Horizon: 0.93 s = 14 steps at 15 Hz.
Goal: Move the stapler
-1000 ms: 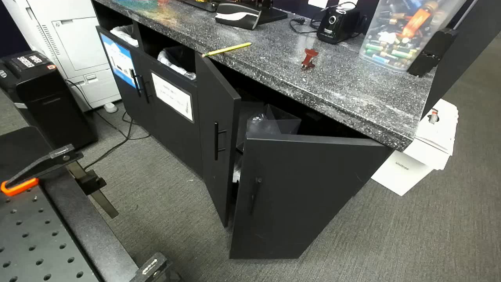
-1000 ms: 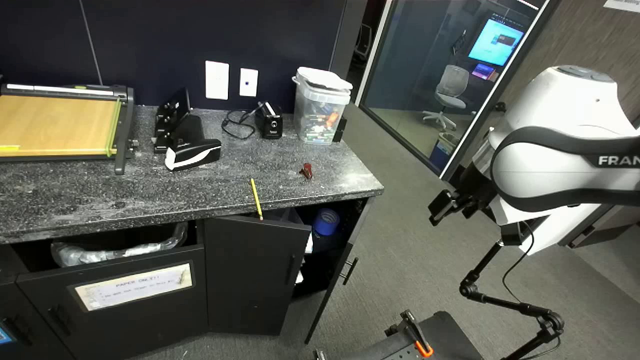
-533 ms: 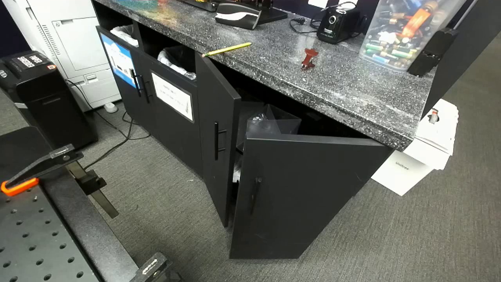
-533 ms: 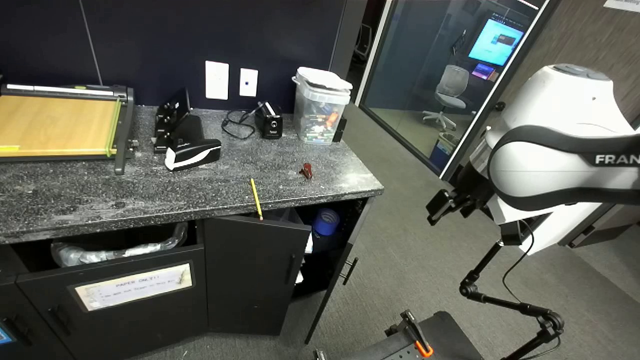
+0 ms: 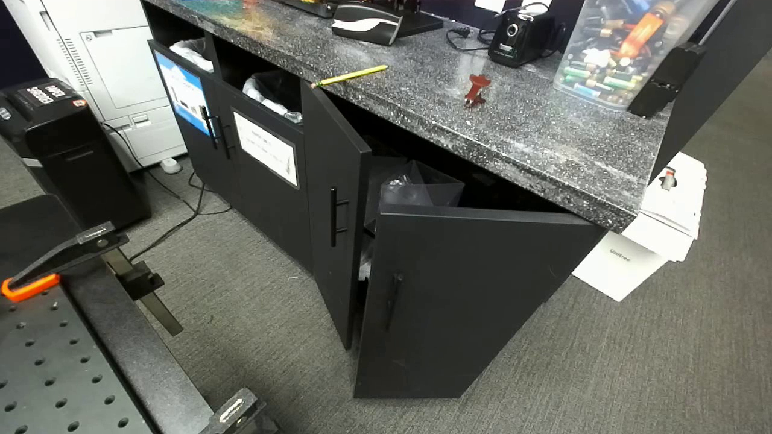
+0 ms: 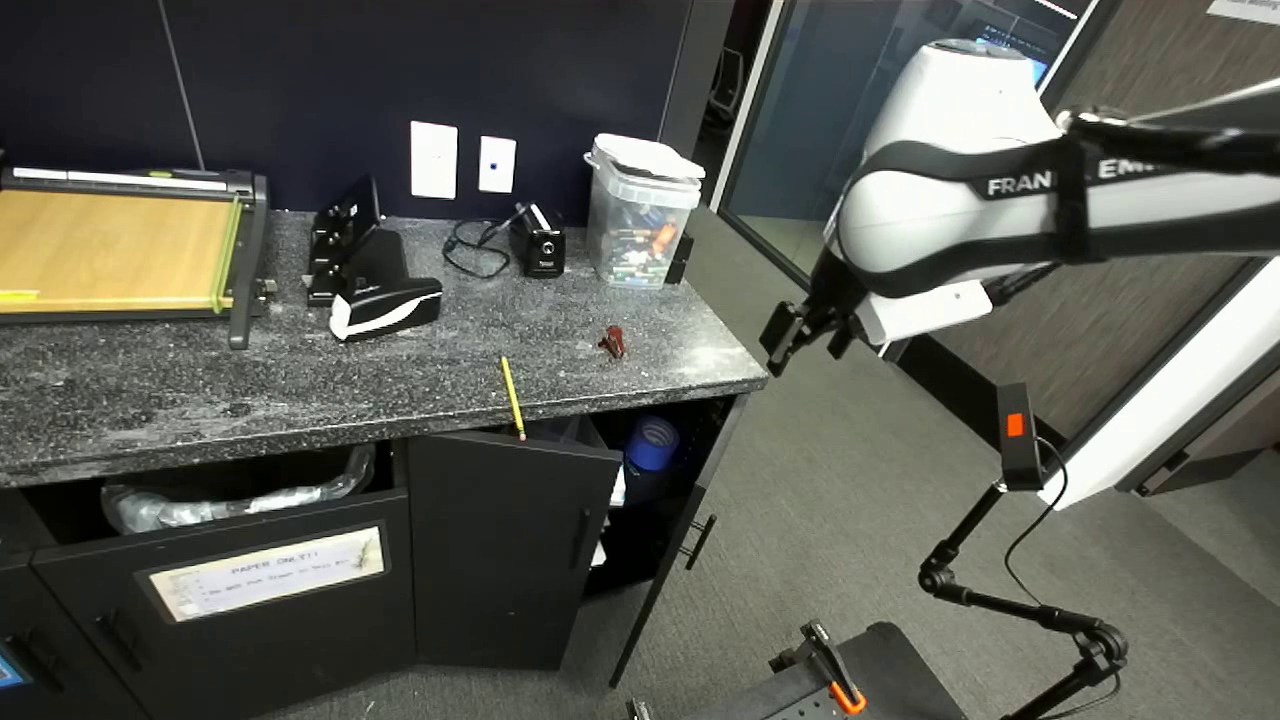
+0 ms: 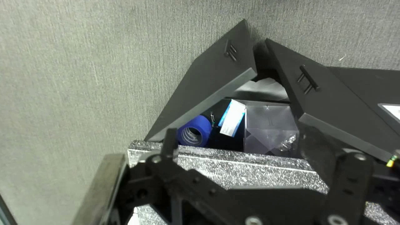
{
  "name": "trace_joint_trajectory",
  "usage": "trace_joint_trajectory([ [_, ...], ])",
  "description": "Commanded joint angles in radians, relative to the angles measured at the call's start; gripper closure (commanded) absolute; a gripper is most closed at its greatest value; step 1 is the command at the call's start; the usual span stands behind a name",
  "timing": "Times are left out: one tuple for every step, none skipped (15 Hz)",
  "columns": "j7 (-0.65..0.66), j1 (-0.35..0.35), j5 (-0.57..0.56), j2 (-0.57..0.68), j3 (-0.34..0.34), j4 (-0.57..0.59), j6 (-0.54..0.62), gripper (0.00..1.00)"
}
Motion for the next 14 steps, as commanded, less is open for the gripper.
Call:
trace_joint_trajectory([
  [-0.001,0.025,0.037,0.203,0.008,0.255,-0.066,0.00],
  [-0.001,0.030,0.049,0.256,0.008,0.314,-0.076,0.00],
  [0.000,0.035,0.058,0.305,0.008,0.372,-0.086,0.00],
  [0.003,0.039,0.067,0.355,0.008,0.427,-0.093,0.00],
  [0.005,0.042,0.077,0.405,0.009,0.483,-0.104,0.00],
  [0.011,0.044,0.084,0.454,0.008,0.538,-0.111,0.00],
  [0.019,0.048,0.086,0.501,0.006,0.592,-0.120,0.00],
  [0.026,0.052,0.090,0.548,0.005,0.646,-0.132,0.00],
  [0.035,0.056,0.091,0.593,0.004,0.698,-0.144,0.00],
  [0.044,0.060,0.091,0.640,0.002,0.751,-0.160,0.00],
  [0.053,0.064,0.092,0.684,0.000,0.804,-0.178,0.00],
  [0.062,0.067,0.093,0.732,-0.001,0.855,-0.193,0.00],
  [0.068,0.069,0.095,0.774,-0.002,0.906,-0.214,0.00],
  [0.078,0.071,0.101,0.818,-0.001,0.956,-0.236,0.00],
])
